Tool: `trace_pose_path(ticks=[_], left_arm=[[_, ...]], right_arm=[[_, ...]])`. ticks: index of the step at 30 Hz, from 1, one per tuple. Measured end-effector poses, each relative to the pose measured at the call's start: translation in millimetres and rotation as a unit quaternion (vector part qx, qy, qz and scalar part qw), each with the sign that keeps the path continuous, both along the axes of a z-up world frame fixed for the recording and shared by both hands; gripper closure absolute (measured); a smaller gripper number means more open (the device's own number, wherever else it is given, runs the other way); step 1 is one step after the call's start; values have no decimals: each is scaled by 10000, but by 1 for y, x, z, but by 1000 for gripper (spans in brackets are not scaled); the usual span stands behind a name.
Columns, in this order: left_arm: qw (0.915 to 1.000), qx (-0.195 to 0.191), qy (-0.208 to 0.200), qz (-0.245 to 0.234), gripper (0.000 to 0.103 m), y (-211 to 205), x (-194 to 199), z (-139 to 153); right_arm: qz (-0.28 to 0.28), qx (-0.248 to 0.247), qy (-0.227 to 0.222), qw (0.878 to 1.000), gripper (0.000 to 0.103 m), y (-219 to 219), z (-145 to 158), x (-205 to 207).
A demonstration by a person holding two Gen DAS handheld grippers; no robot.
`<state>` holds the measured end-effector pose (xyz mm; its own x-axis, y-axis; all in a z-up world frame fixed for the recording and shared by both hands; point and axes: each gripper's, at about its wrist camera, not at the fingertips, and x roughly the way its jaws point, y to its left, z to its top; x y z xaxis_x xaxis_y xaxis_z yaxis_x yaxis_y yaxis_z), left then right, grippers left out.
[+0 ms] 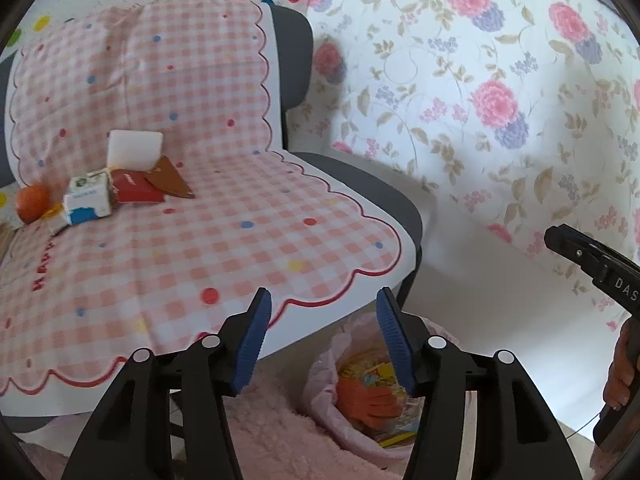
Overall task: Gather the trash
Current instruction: 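Open the left gripper to drop the glove while the right gripper drops the bag, then move both grippers back over the chair seat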
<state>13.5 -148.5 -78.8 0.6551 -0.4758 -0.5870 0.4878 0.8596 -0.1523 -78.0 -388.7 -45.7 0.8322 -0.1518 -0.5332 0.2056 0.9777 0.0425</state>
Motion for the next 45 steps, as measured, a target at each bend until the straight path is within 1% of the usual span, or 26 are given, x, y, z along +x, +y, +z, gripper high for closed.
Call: trace_pose_path(ticks=[4,7,10,12,14,19,22,25,29,33,39,40,42,43,45], left_arm=[[9997,13,-89,246,45,19,0,10],[9984,-27,-92,549,45,42,6,17],[9968,-15,-129,793,45,61,10,21],[9945,14,-137,1038,43,80,14,21],[9915,16,-124,1295,36,98,19,22],[9839,36,-17,1787,36,138,29,22],[9789,37,54,2041,36,160,37,22],[9747,107,54,2233,36,179,48,25],[9699,49,113,2430,34,197,65,24],[9664,108,192,2561,34,204,89,20],[9624,219,346,2684,33,209,136,14],[9622,237,360,2689,32,209,142,13],[9637,248,395,2631,23,205,157,11],[9649,259,408,2582,22,202,162,10],[9688,432,413,2407,21,189,176,8]], right_arm=[[416,-16,-23,9991,71,21,5,11],[792,87,117,9968,71,42,3,29],[1054,96,193,9942,71,61,3,45],[1238,63,234,9920,71,77,5,58],[1374,60,252,9902,70,89,5,67],[1674,-13,306,9854,64,120,7,95],[1819,-33,330,9828,63,135,8,111],[1968,-26,380,9797,55,145,7,129],[2137,-71,517,9755,54,160,1,162],[2310,-108,682,9705,54,172,-7,202],[2478,-115,838,9651,54,192,-19,256],[2500,-106,862,9644,54,194,-21,263],[2529,-71,934,9629,54,198,-27,281],[2523,-55,980,9627,54,199,-30,288],[2451,27,1076,9635,54,200,-36,304]])
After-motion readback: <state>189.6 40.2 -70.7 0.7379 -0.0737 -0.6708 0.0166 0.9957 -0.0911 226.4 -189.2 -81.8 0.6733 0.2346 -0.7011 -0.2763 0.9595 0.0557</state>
